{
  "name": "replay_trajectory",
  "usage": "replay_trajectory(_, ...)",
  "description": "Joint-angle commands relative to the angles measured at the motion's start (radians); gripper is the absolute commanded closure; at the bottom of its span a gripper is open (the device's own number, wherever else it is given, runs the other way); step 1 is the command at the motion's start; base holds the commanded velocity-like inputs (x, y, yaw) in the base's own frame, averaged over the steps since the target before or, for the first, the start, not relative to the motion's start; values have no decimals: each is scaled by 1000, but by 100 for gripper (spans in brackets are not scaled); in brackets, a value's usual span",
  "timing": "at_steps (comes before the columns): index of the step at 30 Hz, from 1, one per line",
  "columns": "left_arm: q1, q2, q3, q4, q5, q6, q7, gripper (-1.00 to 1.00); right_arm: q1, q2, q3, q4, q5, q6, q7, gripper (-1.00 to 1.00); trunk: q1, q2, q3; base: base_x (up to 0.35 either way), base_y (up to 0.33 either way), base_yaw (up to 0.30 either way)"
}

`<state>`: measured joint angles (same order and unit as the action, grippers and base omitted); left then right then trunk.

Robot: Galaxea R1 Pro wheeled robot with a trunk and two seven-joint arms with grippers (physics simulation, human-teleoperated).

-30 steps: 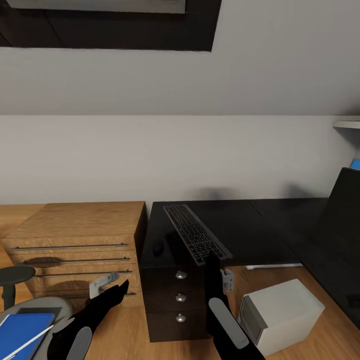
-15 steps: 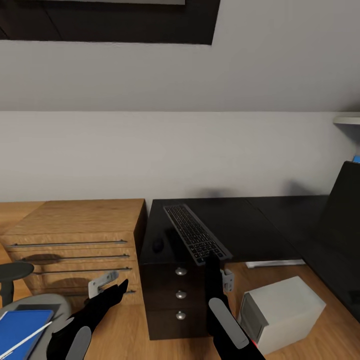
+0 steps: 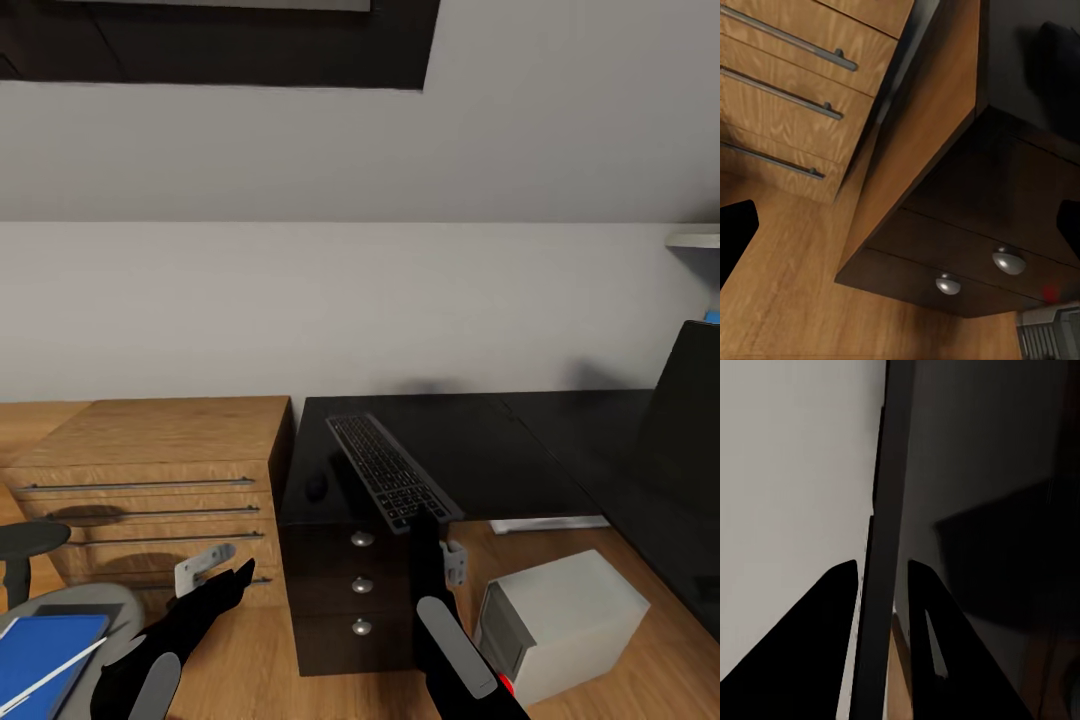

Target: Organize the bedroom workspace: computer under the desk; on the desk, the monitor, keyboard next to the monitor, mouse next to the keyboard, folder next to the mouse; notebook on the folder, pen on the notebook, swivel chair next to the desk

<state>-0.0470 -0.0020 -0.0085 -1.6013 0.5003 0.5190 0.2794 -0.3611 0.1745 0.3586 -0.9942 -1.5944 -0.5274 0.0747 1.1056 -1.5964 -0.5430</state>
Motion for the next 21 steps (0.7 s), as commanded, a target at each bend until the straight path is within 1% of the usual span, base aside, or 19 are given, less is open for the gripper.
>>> replay_trajectory(1, -1, 0, -1, -1, 11, 3, 9, -100, -1, 0, 2, 1, -8, -5, 3, 100, 0, -1, -1, -4, 0, 0)
replay_trajectory(6, -1, 0, -1, -2, 11, 3, 9, -100, -1, 0, 2, 2, -7, -6, -7, 100, 0, -1, -1, -19, 0, 0)
replay_trajectory(12, -1, 0, -1, -2, 11, 3, 9, -100, -1, 0, 2, 2, -7, -6, -7, 100, 0, -1, -1, -198, 0, 0)
replay_trajectory(18, -1, -1, -1, -2, 11, 3, 9, -100, -1, 0, 1, 2, -7, -6, -10, 100, 0, -1, -1, -19, 0, 0)
replay_trajectory(19, -1, -1, -1, -2, 11, 3, 9, -100, -1, 0, 0, 2, -6, -6, -14, 100, 0, -1, -1, -2, 0, 0)
replay_trajectory(20, -1, -1, -1, -2, 11, 3, 9, -100, -1, 0, -1, 2, -6, -6, -43, 100, 0, -1, -1, 0, 0, 0)
replay_trajectory(21, -1, -1, -1, -2, 11, 3, 9, -100, -1, 0, -1, 2, -6, -6, -51, 100, 0, -1, -1, 0, 0, 0)
